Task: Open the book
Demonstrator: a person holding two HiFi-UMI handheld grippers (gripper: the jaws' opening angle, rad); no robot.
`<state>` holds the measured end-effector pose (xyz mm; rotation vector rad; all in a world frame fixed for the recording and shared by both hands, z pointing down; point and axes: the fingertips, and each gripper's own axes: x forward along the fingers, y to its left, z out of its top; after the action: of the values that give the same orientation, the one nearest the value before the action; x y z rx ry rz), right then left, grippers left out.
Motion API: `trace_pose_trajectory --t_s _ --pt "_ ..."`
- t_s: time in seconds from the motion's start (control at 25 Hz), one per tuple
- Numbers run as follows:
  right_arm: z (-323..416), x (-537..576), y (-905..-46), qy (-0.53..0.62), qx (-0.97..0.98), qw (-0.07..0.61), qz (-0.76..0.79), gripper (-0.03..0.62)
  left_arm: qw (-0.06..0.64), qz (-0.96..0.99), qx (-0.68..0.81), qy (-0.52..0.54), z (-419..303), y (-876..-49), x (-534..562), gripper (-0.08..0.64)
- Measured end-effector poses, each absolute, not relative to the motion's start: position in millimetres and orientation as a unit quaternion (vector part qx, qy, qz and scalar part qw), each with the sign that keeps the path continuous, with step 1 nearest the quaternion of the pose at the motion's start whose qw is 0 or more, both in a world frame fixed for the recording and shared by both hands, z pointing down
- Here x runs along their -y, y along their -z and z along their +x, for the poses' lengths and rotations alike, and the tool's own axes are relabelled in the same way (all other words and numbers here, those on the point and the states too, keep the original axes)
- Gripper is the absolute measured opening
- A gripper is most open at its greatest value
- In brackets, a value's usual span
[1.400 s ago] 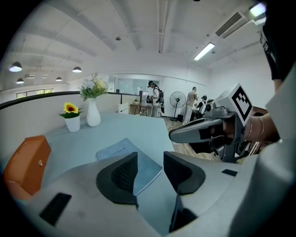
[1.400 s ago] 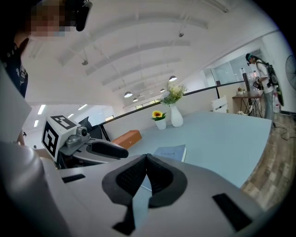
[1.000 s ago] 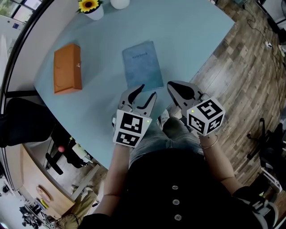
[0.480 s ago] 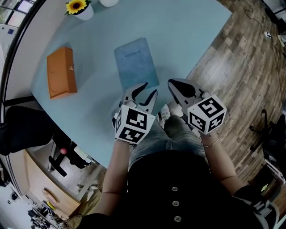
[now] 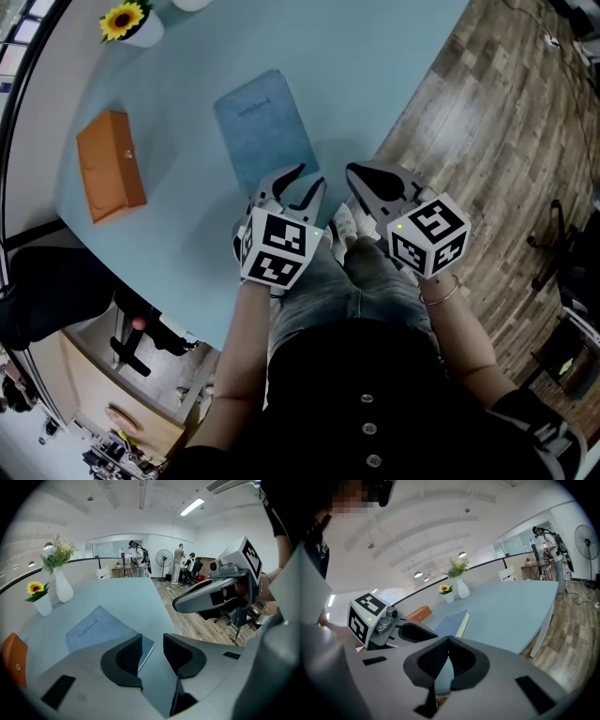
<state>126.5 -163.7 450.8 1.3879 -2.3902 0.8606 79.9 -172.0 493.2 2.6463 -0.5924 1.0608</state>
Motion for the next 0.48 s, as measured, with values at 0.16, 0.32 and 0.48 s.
trace_pose_trajectory --t_s 0.16,0.32,0.48 --pt "126.3 161.1 -458.6 -0.299 0.817 0.125 0.477 0.002 0.116 0.900 0.204 -0.368 84.8 -502.5 174.3 0.138" --pt "125.9 158.6 -466.3 -0.308 0.814 0.122 0.478 0.002 0.115 0.898 0.204 -0.373 88.4 -509.8 175.8 0.127" --pt "127.7 156.1 -473.6 -0.315 0.809 0.121 0.481 0.002 0.105 0.892 0.214 -0.384 88.8 -516.2 181.7 0.123"
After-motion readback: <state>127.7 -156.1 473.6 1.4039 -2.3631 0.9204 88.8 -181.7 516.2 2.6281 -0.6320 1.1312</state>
